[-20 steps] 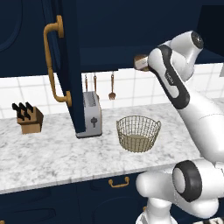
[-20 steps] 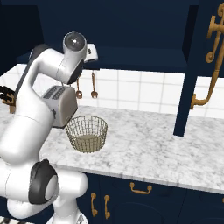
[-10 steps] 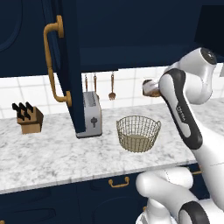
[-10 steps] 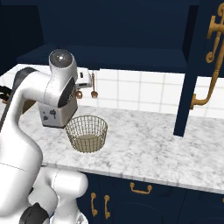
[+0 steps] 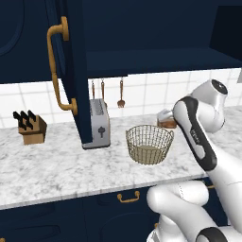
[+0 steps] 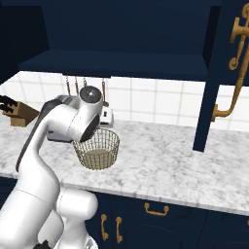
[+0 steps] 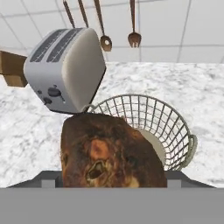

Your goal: Open the cabinet, pick up the bread from the cabinet and place it in the basket. Then move the basket to the dining counter.

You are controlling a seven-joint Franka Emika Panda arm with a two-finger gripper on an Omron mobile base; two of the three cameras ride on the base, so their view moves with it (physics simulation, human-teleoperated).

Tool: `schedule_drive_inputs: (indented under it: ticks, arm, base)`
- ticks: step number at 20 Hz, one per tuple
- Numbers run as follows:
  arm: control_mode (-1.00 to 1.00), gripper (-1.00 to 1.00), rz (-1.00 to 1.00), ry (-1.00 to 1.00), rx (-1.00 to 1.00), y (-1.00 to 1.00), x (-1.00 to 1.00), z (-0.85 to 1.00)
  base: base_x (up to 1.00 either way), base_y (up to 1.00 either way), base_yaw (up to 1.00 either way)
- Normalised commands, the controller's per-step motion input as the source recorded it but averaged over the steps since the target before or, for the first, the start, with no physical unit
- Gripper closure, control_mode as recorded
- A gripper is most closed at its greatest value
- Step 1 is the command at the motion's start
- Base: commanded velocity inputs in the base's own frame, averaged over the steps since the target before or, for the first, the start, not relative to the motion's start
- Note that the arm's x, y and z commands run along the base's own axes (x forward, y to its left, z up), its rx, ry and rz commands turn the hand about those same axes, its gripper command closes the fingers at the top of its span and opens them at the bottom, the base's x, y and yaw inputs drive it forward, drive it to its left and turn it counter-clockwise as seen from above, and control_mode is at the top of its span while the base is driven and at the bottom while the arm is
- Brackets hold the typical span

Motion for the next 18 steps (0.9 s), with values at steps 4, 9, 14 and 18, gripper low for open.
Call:
schedule_drive_inputs:
  ticks: [4,9,14,18]
  arm:
    - [-1.0,1.0,-0.05,0.01,0.17,0.08,1.0,-1.0]
    - [-1.0,1.0,-0.04,0.23,0.01,0.17,1.0,-0.99]
    - [-1.0,1.0,-0.02,0.08,0.0,0.03,1.0,-0.67]
    - [-1.0,1.0,0.0,0.03,0.0,0.0,0.89,-0.26]
  base:
    - [0.0,0.0,0.0]
    - [0.0,0.0,0.0]
    - [0.0,0.0,0.0]
    - [0.0,0.0,0.0]
